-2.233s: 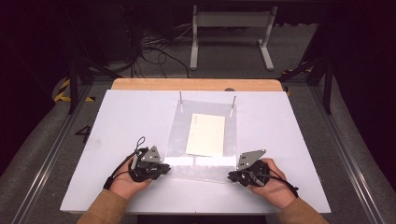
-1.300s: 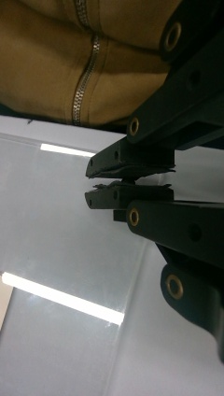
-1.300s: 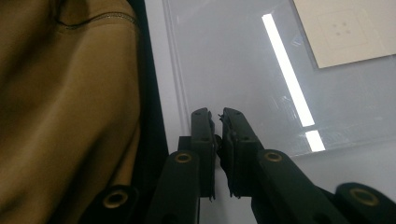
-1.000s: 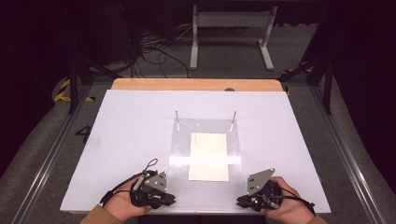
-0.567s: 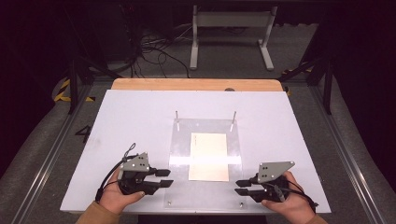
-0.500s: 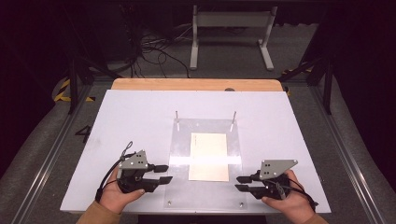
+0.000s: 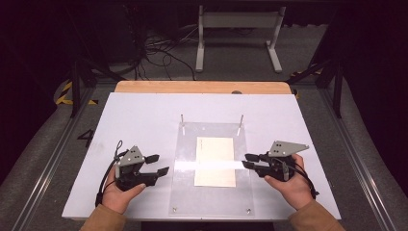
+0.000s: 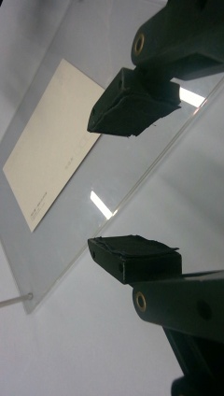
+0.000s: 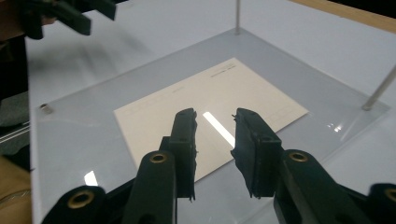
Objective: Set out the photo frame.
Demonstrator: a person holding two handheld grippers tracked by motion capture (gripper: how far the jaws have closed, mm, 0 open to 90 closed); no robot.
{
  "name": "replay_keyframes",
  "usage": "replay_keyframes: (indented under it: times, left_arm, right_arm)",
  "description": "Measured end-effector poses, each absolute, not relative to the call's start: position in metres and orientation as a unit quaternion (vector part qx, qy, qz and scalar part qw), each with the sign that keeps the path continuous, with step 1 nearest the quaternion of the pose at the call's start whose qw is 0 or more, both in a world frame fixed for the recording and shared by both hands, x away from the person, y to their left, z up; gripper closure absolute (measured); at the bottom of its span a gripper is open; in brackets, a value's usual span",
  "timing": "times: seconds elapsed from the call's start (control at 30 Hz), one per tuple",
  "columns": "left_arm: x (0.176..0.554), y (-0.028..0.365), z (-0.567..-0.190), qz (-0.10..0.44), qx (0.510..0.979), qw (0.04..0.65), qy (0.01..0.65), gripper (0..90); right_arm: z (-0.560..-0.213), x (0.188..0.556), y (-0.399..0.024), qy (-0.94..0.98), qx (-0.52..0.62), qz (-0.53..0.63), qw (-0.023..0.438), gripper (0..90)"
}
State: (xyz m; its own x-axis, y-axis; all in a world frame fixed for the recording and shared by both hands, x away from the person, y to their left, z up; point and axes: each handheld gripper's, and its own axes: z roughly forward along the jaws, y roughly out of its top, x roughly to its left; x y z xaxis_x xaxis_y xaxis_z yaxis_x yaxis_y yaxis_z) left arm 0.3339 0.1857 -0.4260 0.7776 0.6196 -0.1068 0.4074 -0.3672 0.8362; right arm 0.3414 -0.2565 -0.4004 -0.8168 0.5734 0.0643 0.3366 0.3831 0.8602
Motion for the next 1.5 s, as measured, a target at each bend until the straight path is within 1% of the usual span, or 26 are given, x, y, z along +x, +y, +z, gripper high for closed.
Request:
replay_keyframes:
  times: [0.1,0.13,0.2,0.27,0.3,0.37,0.4,0.43,0.47,0.53,0.57,0.63,0.77,0.8,0.93,1.0,1.13,1.17,1.3,1.33,1.4,1.43,1.5]
  left_arm:
    - [0.332,0.187,-0.426,0.116,0.816,0.469,0.318,37.4]
    - [0.331,0.188,-0.426,0.128,0.815,0.465,0.321,37.2]
    - [0.331,0.189,-0.426,0.133,0.81,0.466,0.33,31.6]
    - [0.331,0.192,-0.427,0.124,0.805,0.469,0.341,26.8]
    - [0.331,0.193,-0.428,0.122,0.801,0.475,0.343,24.1]
    - [0.33,0.196,-0.429,0.128,0.795,0.482,0.345,21.3]
    - [0.33,0.196,-0.429,0.128,0.795,0.482,0.345,19.4]
    - [0.33,0.197,-0.43,0.136,0.793,0.483,0.347,19.4]
    - [0.329,0.197,-0.43,0.137,0.789,0.488,0.348,16.6]
    - [0.328,0.199,-0.43,0.145,0.785,0.49,0.351,15.6]
    - [0.328,0.199,-0.43,0.146,0.784,0.49,0.352,15.5]
    - [0.327,0.2,-0.431,0.15,0.782,0.491,0.353,15.9]
    - [0.327,0.2,-0.433,0.152,0.782,0.489,0.355,16.9]
    - [0.327,0.199,-0.433,0.151,0.782,0.49,0.355,17.5]
    - [0.326,0.198,-0.434,0.152,0.784,0.49,0.35,19.5]
    - [0.325,0.198,-0.433,0.16,0.788,0.487,0.34,22.6]
    - [0.324,0.198,-0.433,0.165,0.788,0.487,0.338,24.9]
    - [0.324,0.198,-0.433,0.166,0.788,0.487,0.338,25.4]
    - [0.324,0.197,-0.434,0.168,0.79,0.483,0.337,25.8]
    - [0.324,0.196,-0.434,0.169,0.791,0.483,0.336,25.8]
    - [0.324,0.196,-0.434,0.168,0.791,0.483,0.335,25.7]
    - [0.324,0.196,-0.434,0.168,0.791,0.483,0.335,25.7]
    - [0.323,0.196,-0.434,0.168,0.791,0.482,0.336,25.6]
  right_arm:
    - [-0.399,0.35,-0.256,0.807,0.287,0.493,0.15,65.3]
    - [-0.398,0.353,-0.256,0.805,0.287,0.494,0.16,64.5]
    - [-0.397,0.361,-0.255,0.796,0.296,0.498,0.174,61.6]
    - [-0.395,0.369,-0.254,0.787,0.305,0.502,0.187,55.8]
    - [-0.394,0.372,-0.254,0.787,0.311,0.498,0.191,54.8]
    - [-0.394,0.379,-0.255,0.781,0.327,0.493,0.199,50.1]
    - [-0.394,0.379,-0.255,0.781,0.327,0.493,0.199,50.1]
    - [-0.395,0.383,-0.255,0.777,0.333,0.495,0.201,50.0]
    - [-0.395,0.388,-0.256,0.772,0.336,0.499,0.203,50.0]
    - [-0.397,0.396,-0.257,0.771,0.337,0.498,0.211,50.3]
    - [-0.397,0.398,-0.257,0.771,0.335,0.497,0.216,50.9]
    - [-0.397,0.404,-0.258,0.778,0.331,0.487,0.22,55.3]
    - [-0.393,0.418,-0.256,0.782,0.324,0.475,0.242,57.5]
    - [-0.393,0.422,-0.256,0.78,0.324,0.474,0.247,59.5]
    - [-0.397,0.438,-0.255,0.764,0.344,0.485,0.251,59.1]
    - [-0.401,0.443,-0.255,0.758,0.35,0.491,0.249,59.0]
    - [-0.415,0.455,-0.255,0.753,0.375,0.482,0.247,61.3]
    - [-0.417,0.46,-0.256,0.755,0.376,0.48,0.241,61.2]
    - [-0.42,0.472,-0.253,0.76,0.369,0.471,0.252,56.8]
    - [-0.42,0.473,-0.252,0.761,0.368,0.469,0.256,57.1]
    - [-0.422,0.479,-0.25,0.767,0.369,0.458,0.258,61.4]
    - [-0.422,0.479,-0.25,0.767,0.369,0.458,0.258,61.4]
    - [-0.426,0.482,-0.247,0.769,0.371,0.45,0.261,65.1]
